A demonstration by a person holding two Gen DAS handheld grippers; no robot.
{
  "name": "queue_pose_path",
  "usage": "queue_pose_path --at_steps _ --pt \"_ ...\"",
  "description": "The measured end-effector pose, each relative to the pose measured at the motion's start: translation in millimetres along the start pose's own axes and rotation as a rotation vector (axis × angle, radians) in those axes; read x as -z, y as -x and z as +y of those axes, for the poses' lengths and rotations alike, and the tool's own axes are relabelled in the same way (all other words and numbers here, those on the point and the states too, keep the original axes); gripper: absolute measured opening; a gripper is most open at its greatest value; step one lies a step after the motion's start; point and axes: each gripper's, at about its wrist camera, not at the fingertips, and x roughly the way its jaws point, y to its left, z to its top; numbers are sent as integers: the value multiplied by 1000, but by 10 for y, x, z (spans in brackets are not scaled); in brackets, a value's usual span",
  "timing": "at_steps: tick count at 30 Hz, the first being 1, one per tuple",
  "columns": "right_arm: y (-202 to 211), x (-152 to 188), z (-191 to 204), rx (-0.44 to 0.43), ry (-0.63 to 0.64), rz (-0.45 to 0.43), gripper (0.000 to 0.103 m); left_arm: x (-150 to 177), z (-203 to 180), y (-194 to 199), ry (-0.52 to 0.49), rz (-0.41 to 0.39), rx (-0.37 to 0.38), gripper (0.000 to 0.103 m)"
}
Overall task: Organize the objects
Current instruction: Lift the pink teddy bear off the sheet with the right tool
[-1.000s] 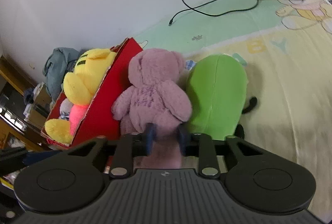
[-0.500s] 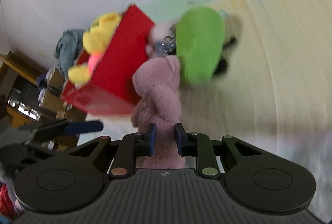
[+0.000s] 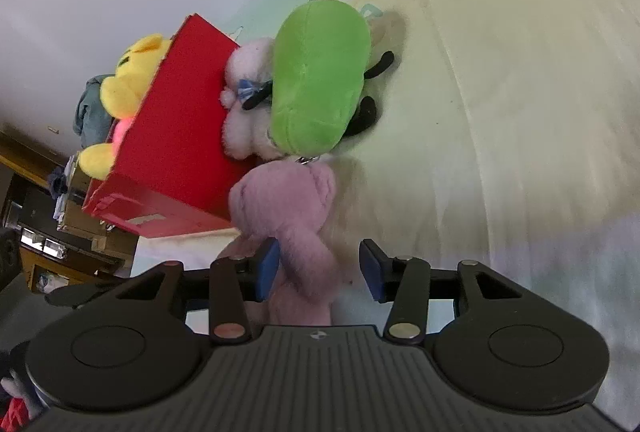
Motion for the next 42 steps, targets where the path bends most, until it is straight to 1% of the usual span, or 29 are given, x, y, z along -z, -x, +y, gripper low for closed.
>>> queue_pose_path --at_steps 3,5,8,11,15,20,24,27,33,38,42 --pt "-78 -31 -87 -64 -59 14 49 -32 -28 -80 -9 12 -43 79" --pt "-148 -45 -117 -110 -97 39 48 -54 -13 -121 -2 19 -36 79" --pt "-232 -45 -128 -148 -129 66 48 -63 23 -166 16 23 -19 81" --pt "-218 -51 -105 -146 -111 70 44 -63 60 -183 37 28 4 81" --pt "-129 -27 -116 -175 -105 73 34 -82 15 -170 13 33 16 80" --pt "75 60 -152 -177 -91 51 31 -109 -77 -177 -27 33 50 80" --pt "255 111 -144 -167 -89 6 30 -145 -217 -165 -82 17 69 80" --pt "391 117 -89 -170 -92 -41 30 -182 -297 -65 -120 -19 76 80" --pt "675 50 184 -181 -52 -163 29 -301 -335 278 -178 -134 99 80" --pt "806 -13 591 -201 8 -269 28 -421 -172 677 -209 -248 116 80" --pt "787 -43 965 -223 50 -325 28 -490 62 952 -216 -313 122 80"
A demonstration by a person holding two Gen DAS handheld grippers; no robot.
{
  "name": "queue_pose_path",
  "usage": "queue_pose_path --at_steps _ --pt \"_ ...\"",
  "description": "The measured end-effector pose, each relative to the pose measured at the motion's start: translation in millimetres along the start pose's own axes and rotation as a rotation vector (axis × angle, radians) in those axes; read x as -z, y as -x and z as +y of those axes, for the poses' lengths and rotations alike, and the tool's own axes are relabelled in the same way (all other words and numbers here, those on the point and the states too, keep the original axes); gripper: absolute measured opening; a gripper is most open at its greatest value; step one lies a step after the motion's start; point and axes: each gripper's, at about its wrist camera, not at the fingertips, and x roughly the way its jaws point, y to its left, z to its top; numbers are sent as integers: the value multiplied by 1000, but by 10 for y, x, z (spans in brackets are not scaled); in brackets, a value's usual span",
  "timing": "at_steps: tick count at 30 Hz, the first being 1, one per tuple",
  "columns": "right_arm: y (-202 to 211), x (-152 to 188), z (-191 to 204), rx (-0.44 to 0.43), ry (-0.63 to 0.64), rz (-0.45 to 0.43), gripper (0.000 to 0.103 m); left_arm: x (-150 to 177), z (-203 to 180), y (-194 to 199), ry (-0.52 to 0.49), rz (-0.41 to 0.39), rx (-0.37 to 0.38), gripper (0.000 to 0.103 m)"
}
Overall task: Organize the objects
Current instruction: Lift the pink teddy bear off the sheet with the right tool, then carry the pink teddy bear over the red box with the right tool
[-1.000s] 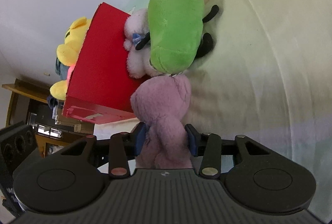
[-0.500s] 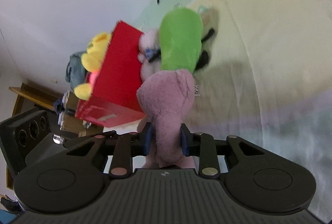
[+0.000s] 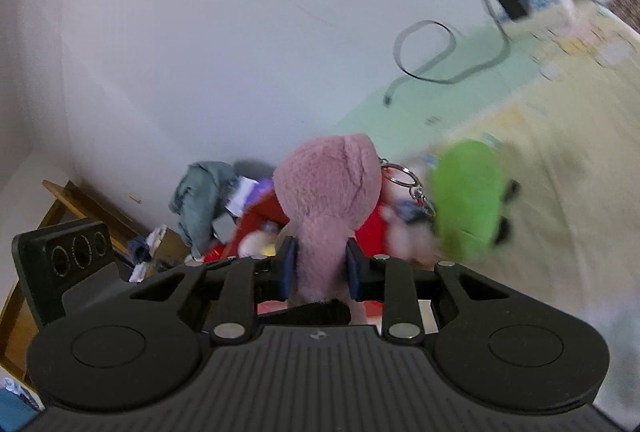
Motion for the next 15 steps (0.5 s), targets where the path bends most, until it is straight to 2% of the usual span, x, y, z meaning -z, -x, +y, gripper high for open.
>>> queue_pose_path --at_steps 9,15 --pt "-518 -12 688 -75 87 -44 26 -34 713 703 14 -121 -31 80" --pt "-961 31 1027 -92 151 -35 25 4 1185 932 38 -149 -69 79"
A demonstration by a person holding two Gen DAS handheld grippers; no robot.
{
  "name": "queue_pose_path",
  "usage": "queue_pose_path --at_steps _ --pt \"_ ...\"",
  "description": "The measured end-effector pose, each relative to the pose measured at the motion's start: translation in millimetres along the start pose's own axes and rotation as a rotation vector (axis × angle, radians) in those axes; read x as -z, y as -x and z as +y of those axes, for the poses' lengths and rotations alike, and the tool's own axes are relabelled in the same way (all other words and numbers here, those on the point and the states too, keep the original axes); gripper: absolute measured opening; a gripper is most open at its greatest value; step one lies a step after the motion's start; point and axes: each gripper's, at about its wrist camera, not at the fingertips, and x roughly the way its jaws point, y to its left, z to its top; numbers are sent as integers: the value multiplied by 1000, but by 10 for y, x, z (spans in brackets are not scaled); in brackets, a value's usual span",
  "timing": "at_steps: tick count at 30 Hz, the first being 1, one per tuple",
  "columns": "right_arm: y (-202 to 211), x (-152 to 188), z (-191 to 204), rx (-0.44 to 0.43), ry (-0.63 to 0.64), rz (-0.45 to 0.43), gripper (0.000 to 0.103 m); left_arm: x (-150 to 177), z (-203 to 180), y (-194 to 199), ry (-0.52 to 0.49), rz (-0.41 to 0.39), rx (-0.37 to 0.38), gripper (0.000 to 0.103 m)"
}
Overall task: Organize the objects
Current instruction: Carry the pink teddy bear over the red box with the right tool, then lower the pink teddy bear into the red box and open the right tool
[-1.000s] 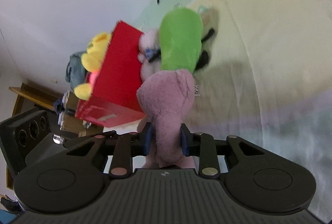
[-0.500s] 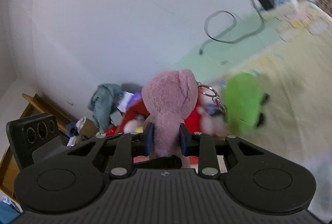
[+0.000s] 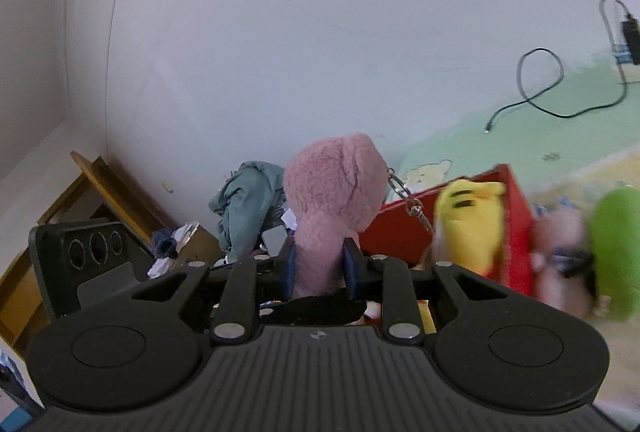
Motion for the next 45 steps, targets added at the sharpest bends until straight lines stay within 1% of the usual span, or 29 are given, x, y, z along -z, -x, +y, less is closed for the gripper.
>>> queue_pose_path --at_steps 2,5,8,13,17,20,21,24,27,29,33,35,38,42,45 --pt "-137 20 59 14 22 5 25 8 142 8 9 3 -7 79" --pt "-351 60 90 40 14 19 25 19 321 -46 18 22 -19 79" --pt "-551 99 114 87 29 44 24 38 467 -191 27 59 -24 79" --pt "-834 139 38 182 40 93 24 131 669 -443 24 124 -29 78" --pt "-1019 160 -49 250 52 126 24 206 819 -612 34 164 -13 77" --pt "-1187 175 -106 322 77 164 23 225 909 -700 35 180 13 73" --pt "-1243 182 -121 347 91 182 23 225 911 -719 31 184 17 73" --pt "-1343 224 -147 374 121 212 22 254 912 -806 20 202 29 73" --pt "-1413 267 -162 416 169 224 20 307 960 -889 30 230 32 73" --pt "-1463 289 -177 432 198 226 20 333 989 -898 40 239 27 73" --pt "-1484 296 -190 443 218 218 19 325 1039 -902 50 247 18 78" --pt "-1476 301 -196 448 217 213 20 329 1036 -925 41 258 11 82" --pt "-1481 334 -199 455 223 208 21 338 999 -980 20 281 3 83" --pt "-1497 354 -212 453 206 193 22 326 957 -996 -9 289 -17 85" --pt "-1457 386 -252 444 170 171 22 322 945 -1007 -17 296 -28 87"
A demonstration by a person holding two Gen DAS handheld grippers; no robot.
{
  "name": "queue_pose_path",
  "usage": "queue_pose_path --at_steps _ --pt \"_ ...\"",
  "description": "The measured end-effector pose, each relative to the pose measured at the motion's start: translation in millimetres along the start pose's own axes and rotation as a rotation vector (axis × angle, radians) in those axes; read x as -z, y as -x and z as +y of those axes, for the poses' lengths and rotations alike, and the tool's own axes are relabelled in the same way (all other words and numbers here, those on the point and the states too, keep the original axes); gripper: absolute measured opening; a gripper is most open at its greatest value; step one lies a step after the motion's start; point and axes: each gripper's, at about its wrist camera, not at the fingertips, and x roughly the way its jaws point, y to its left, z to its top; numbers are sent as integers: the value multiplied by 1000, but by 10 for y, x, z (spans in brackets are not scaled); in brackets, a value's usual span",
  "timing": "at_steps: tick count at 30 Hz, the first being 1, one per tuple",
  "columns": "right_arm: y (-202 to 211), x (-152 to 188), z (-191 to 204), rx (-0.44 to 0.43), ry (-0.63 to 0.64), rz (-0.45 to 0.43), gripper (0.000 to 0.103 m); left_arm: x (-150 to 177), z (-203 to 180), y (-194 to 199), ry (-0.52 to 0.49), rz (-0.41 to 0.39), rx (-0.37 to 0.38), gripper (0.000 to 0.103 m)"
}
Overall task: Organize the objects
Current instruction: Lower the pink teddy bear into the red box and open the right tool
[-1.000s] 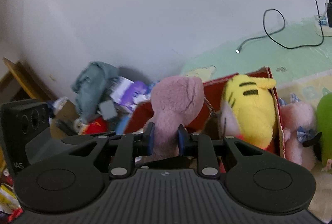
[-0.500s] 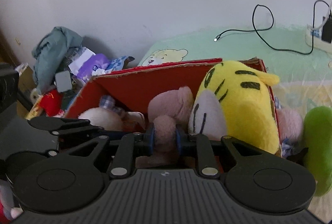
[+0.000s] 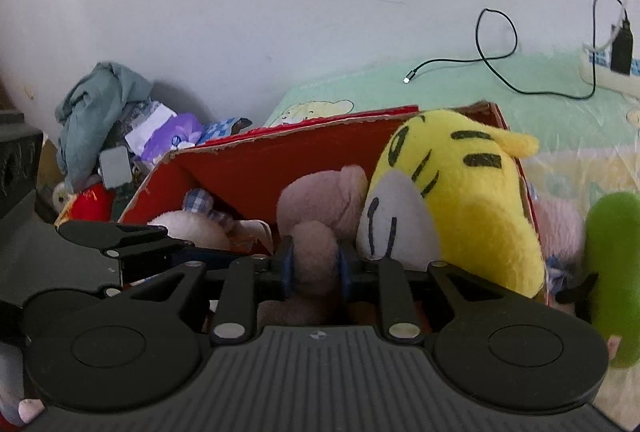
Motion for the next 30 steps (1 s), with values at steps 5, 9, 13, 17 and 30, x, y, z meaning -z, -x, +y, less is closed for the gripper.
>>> queue_pose_path --at_steps 5,9,13,17,30 --pt "18 17 -8 0 -12 -7 22 2 -12 -15 -9 4 -14 88" --pt "31 22 -17 -2 -16 -7 22 -2 -19 -29 -16 6 -24 89" --pt "50 33 -36 -7 -28 -1 22 -3 -19 -37 -21 6 -33 90" --pt "87 44 -41 -4 -38 4 22 -4 -10 -40 -21 5 -30 91" --pt "154 67 -65 -4 -54 -6 22 7 -34 -28 -35 -5 -29 93"
